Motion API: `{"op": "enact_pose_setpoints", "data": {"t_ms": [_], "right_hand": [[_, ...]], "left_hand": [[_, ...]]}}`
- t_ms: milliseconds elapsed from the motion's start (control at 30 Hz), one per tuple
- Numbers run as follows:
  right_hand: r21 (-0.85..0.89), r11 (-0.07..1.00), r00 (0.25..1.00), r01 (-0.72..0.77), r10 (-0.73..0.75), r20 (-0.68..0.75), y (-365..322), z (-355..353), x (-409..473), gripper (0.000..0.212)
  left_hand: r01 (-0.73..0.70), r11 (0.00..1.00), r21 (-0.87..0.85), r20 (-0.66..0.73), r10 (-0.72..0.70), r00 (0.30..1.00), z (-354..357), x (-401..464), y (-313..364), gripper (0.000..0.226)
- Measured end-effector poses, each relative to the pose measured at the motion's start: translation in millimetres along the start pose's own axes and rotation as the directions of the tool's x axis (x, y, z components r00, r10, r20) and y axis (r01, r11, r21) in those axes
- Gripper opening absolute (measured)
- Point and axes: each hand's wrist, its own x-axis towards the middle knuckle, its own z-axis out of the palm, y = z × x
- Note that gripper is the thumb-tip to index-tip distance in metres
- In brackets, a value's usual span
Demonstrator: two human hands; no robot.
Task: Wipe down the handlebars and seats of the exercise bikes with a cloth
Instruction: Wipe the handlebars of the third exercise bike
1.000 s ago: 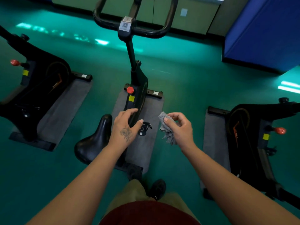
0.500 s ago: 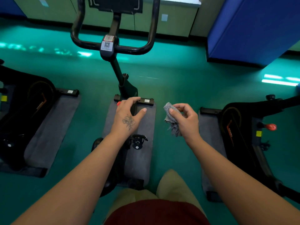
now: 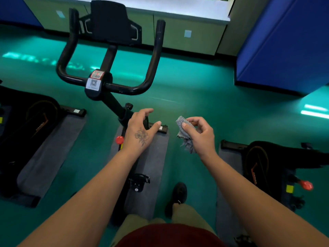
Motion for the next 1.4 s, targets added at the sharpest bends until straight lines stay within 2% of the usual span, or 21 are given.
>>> {"op": "enact_pose_setpoints", "data": {"t_ms": [233,433,633,900,1133,1233,1400], "right_hand": [[-0.006,1.0,0.997,-0.009,0.009,0.081,-8.1,-38.1,77.1,0.011],[0.037,0.999,0.991,0.031,-0.036,0.126,-24.8,-32.8,114.6,0.014],[0.027,0.998,0.987,0.063,-0.066,0.145,-33.1,-19.0,142.9,0.013],[-0.028,0.993,0.982,0.116,-0.111,0.151,-58.9,1.8,188.2,0.011],[-0.077,0.982,0.978,0.17,-0.159,0.134,-90.1,33.1,229.2,0.011],[-0.068,0.981,0.978,0.181,-0.172,0.121,-96.6,46.5,239.1,0.013],[-0.06,0.979,0.971,0.196,-0.185,0.152,-98.3,64.9,245.1,0.014]], "left_hand": [[-0.007,1.0,-0.025,-0.108,0.005,0.994,33.8,45.2,50.4,0.046],[-0.089,0.996,-0.008,-0.212,0.086,0.974,17.2,79.9,83.3,0.043],[-0.118,0.988,0.1,-0.298,0.143,0.944,-4.1,114.3,88.3,0.042],[-0.096,0.984,0.148,-0.271,0.134,0.953,-14.4,179.1,83.5,0.047],[-0.023,0.992,0.122,-0.146,0.041,0.988,-24.3,223.2,66.9,0.058],[-0.087,0.986,0.14,-0.126,0.105,0.986,-35.5,224.6,58.7,0.056],[-0.207,0.92,0.332,-0.13,0.262,0.956,-94.3,210.6,22.0,0.044]]}}
